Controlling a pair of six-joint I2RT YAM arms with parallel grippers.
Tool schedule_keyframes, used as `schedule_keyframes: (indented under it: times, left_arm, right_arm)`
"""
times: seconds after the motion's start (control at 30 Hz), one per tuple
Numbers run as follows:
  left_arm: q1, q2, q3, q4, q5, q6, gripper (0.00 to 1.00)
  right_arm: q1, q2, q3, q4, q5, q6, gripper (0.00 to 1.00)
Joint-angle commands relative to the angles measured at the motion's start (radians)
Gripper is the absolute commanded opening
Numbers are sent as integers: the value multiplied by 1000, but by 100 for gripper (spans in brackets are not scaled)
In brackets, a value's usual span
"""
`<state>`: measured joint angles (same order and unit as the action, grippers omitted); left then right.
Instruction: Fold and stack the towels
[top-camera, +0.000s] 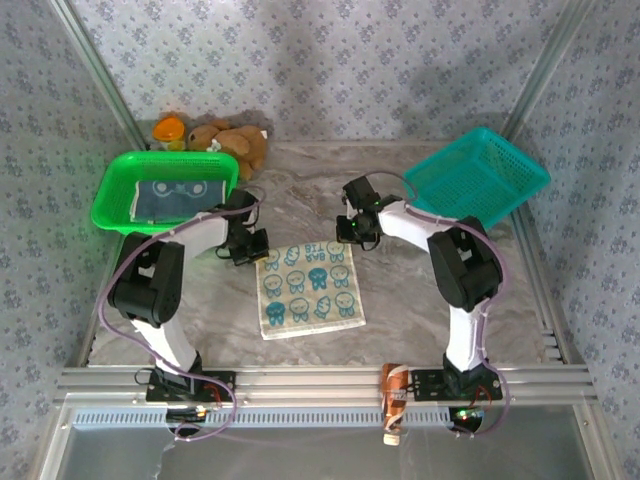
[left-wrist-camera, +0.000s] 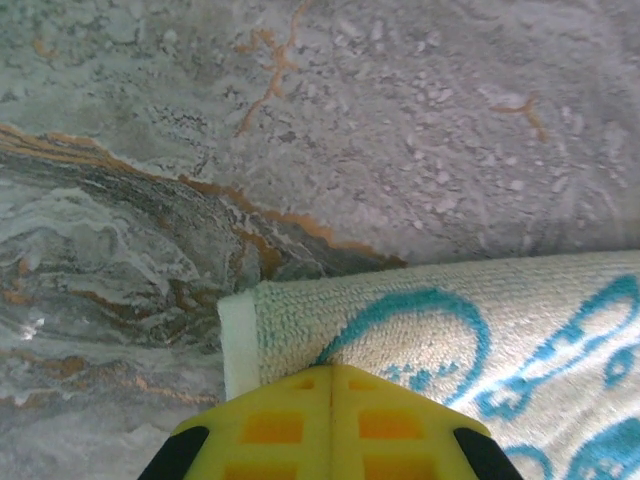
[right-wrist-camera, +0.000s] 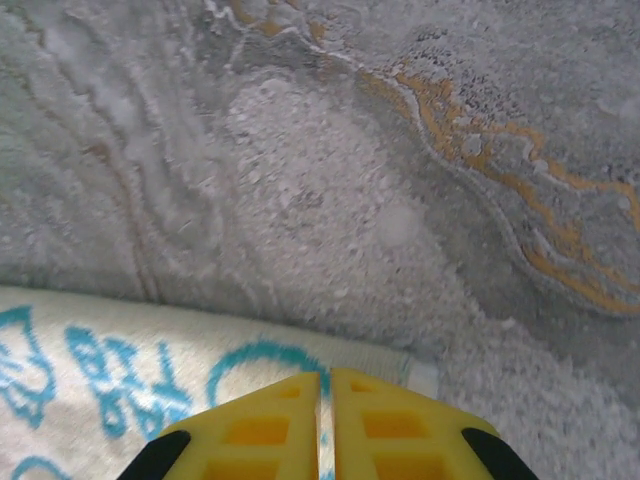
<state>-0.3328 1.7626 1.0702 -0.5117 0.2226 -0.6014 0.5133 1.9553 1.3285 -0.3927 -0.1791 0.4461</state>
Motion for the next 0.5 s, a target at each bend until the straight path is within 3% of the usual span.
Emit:
schedule_keyframes:
  times: [0.0, 0.27, 0.47]
  left_arm:
    - [6, 25, -7, 16, -25, 31, 0]
    - [9, 51, -23, 26, -38, 39, 0]
    - [9, -5, 11, -10, -16, 39, 2]
  right_arm:
    - [-20, 52, 21, -13, -26, -29, 13]
    - [-33, 81, -5, -15, -2, -61, 14]
    - [-38, 17, 15, -26, -11, -69, 22]
